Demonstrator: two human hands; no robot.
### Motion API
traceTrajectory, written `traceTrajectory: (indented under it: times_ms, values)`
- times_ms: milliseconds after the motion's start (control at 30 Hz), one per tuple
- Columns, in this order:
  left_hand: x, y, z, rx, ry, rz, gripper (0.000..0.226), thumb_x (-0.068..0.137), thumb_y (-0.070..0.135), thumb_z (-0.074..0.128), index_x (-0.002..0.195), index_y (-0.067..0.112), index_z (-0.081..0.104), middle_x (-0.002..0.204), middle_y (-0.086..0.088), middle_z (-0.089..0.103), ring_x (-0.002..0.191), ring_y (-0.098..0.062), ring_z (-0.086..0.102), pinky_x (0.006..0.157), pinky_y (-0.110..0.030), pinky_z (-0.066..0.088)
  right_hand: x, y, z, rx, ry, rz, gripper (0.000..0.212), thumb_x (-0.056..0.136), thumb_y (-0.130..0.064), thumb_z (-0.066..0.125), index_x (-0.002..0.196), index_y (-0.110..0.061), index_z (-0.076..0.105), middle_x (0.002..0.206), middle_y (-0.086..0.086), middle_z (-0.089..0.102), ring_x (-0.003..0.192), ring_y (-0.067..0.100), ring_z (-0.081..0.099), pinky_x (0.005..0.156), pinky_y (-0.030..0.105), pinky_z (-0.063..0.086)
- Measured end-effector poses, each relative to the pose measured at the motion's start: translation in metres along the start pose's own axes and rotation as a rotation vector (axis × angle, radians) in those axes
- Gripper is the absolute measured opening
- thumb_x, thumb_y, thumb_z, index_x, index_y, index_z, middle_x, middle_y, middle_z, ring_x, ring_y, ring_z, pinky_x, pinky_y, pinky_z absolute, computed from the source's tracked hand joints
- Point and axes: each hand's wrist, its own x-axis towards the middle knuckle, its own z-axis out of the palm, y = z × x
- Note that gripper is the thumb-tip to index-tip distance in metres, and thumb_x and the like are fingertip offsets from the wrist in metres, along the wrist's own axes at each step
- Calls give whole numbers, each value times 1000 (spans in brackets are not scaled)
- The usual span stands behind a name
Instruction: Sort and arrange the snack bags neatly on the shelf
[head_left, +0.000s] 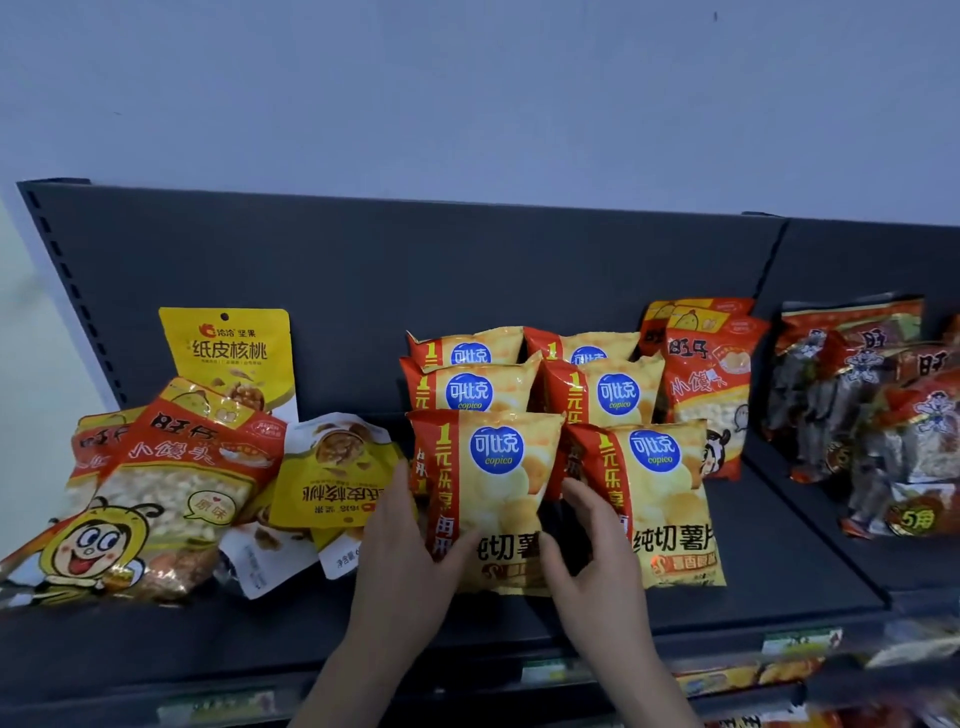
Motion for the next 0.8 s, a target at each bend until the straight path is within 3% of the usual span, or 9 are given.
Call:
traceTrajectory:
  times_ms: [100, 233, 333, 433, 500, 600, 700, 800]
  values:
    - [-2, 16, 6, 76, 154, 95, 94, 78, 42, 74, 152, 17, 21, 153, -3, 30, 141, -16, 23, 112, -36, 28, 5, 4, -17, 0, 34, -33, 53, 89, -15, 66, 136, -30, 45, 127, -20, 49, 119, -19, 39, 95, -1, 31]
    - [-2, 44, 27, 61, 276, 269, 73, 77, 30, 79, 140, 16, 42, 137, -2, 44, 128, -13, 36, 101, -31, 36, 15, 20, -53, -5, 156, -89, 50, 88, -13, 68, 132, -26, 50, 127, -16, 52, 121, -11, 44, 98, 6, 35]
    - [-7, 67, 56, -18, 83, 285, 64, 83, 32, 73, 138, 25, 41, 130, 12, 45, 122, -5, 43, 102, -30, 44, 25, 40, -84, 17, 172, -16, 49, 90, -20, 65, 131, -33, 44, 132, -13, 48, 121, -2, 44, 98, 20, 38]
    - [-16, 82, 96, -85, -154, 141, 81, 88, 41, 66, 152, 27, 18, 147, 12, 32, 132, -1, 33, 109, -20, 31, 36, 62, -105, 24, 90, 145, 58, 93, -35, 58, 145, -26, 33, 146, -6, 36, 131, 6, 35, 105, 28, 34]
    - [-18, 86, 119, -83, -230, 55, 90, 89, 43, 64, 155, 25, 4, 155, 10, 23, 139, -5, 27, 113, -22, 27, 42, 75, -110, 64, -11, 233, 65, 94, -43, 53, 150, -25, 26, 150, -8, 31, 135, 5, 29, 107, 26, 28]
    - [-13, 87, 140, -127, -258, -16, 83, 90, 40, 63, 153, 32, 10, 149, 10, 38, 132, -8, 41, 109, -30, 37, 51, 86, -109, 277, -150, 337, 53, 95, -46, 50, 143, -39, 31, 140, -24, 41, 123, -5, 42, 102, 23, 38]
    - [-7, 88, 146, -206, -215, -62, 72, 93, 29, 62, 150, 40, 18, 136, 19, 48, 122, -1, 48, 98, -19, 40, 61, 91, -104, 441, -211, 332, 29, 96, -42, 50, 122, -53, 43, 120, -29, 57, 105, -10, 56, 83, 19, 49]
    - [-4, 89, 148, -255, -127, -50, 70, 93, 18, 62, 144, 47, 24, 130, 31, 47, 118, 14, 45, 91, -6, 38, 68, 94, -99, 543, -224, 252, 43, 94, -43, 53, 135, -45, 42, 125, -24, 59, 113, -6, 57, 89, 26, 51]
